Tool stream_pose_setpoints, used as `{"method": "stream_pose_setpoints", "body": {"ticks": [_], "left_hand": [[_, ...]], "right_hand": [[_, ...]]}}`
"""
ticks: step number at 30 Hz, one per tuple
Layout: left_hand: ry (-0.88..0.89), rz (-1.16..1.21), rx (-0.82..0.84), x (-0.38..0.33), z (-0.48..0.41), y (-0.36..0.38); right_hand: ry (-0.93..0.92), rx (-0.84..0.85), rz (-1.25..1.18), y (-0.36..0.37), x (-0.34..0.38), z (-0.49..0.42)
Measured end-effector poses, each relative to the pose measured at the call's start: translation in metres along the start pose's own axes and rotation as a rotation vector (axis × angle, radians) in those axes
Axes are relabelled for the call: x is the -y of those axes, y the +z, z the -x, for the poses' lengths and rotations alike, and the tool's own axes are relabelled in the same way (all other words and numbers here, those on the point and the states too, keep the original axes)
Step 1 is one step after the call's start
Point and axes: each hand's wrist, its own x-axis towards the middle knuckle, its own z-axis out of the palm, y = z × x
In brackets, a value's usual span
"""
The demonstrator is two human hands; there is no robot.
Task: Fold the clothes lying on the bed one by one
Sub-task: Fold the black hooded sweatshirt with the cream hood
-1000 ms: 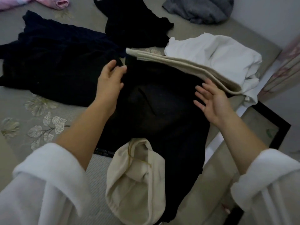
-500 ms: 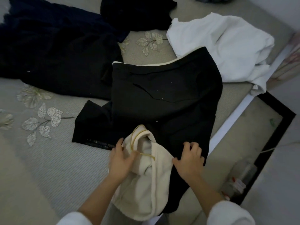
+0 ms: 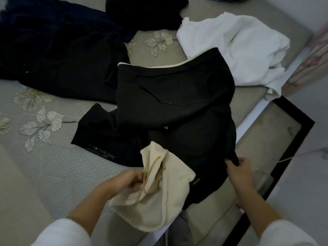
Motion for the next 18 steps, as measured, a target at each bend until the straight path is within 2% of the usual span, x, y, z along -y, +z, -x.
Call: {"method": "stream_pose_setpoints", "body": {"ticks": [2, 4, 5, 7, 8, 10, 12, 15, 18], "left_hand": [[-0.094, 0.051, -0.212, -0.003, -0.008, 0.004], [-0.178, -0.007, -0.329, -0.005, -0.019, 0.009], [-0.189, 0.005, -0.369, -0.006, -0.024, 0.013], [-0.164, 0.123, -0.446, -0.009, -0.033, 0.020], [-0.139, 0.234, -0.464, -0.012, -0.036, 0.023], [-0.130, 0.523, -0.430, -0.021, -0.039, 0.032], [-0.154, 0.784, -0.420, -0.025, -0.046, 0.039], [-0.225, 1.067, -0.522, -0.021, -0.057, 0.045], [-0.230, 1.331, -0.527, -0.025, -0.060, 0.039]], "right_hand": [[0.043, -0.044, -0.047, 0.017, -0.006, 0.012], [0.171, -0.064, -0.206, 0.030, -0.009, 0.025], [0.278, -0.021, -0.360, 0.038, -0.013, 0.027], [0.527, 0.174, -0.633, 0.048, -0.017, 0.036], [0.612, 0.271, -0.662, 0.052, -0.021, 0.040], [0.653, 0.407, -0.617, 0.058, -0.023, 0.049], [0.644, 0.442, -0.585, 0.065, -0.022, 0.046], [0.672, 0.378, -0.625, 0.072, -0.008, 0.038], [0.651, 0.268, -0.691, 0.072, 0.001, 0.025]]}}
